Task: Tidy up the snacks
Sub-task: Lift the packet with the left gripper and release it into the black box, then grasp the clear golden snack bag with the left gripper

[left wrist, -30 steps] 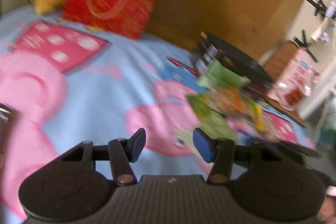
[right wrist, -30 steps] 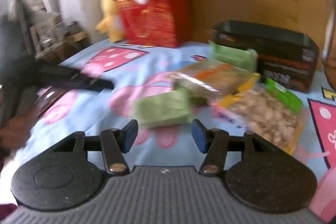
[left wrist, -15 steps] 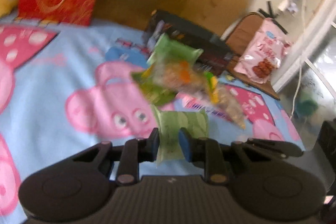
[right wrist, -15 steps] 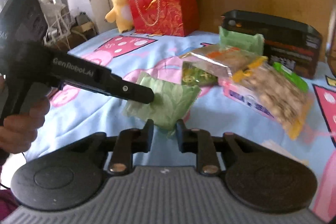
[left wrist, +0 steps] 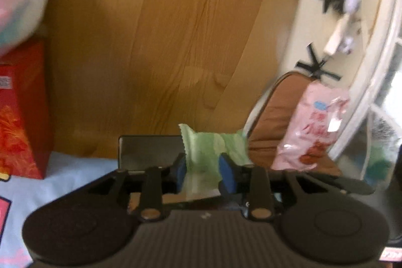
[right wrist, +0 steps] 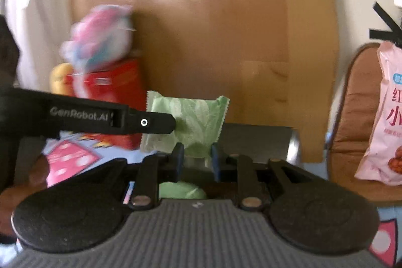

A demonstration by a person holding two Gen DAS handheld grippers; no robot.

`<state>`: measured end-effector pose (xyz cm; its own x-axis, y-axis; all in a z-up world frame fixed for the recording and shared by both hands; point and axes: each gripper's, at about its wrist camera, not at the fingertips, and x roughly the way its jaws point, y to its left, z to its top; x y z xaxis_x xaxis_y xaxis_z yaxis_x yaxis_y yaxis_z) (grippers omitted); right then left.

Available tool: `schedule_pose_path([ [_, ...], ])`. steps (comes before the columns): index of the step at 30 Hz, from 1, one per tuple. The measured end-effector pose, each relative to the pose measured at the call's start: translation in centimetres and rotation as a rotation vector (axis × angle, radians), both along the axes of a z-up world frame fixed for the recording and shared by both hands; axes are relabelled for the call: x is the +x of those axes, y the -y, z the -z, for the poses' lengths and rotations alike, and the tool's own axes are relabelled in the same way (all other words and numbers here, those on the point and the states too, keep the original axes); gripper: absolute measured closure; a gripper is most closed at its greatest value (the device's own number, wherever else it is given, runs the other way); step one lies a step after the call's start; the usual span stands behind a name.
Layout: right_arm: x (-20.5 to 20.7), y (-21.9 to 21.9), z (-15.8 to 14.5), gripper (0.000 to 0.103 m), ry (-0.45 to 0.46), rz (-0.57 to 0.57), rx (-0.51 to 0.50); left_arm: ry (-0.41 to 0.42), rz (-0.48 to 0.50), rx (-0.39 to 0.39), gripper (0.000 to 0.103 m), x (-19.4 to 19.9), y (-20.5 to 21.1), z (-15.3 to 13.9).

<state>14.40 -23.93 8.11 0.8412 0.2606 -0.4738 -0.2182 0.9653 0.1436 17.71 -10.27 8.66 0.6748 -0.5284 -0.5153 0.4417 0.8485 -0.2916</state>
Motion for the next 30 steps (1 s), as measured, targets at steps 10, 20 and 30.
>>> schedule_pose_path([
  [10, -2.9, 1.1, 5.0, 0.051, -0.158, -0.059, 0.116, -0.216, -0.15, -0.129, 0.064, -1.1, -8.4, 7.6],
  [20, -4.4, -3.4, 5.1, 0.044, -0.229, -0.257, 0.048, -0.077, -0.071, -0.04, 0.062, -7.9, -8.1, 6.1],
  [30, -17.4, -4.7, 3.6, 0.044, -0.055, -0.376, -0.071, -0.1, -0.095, -0.152, 0.047, -16.9, -14.4, 5.9],
])
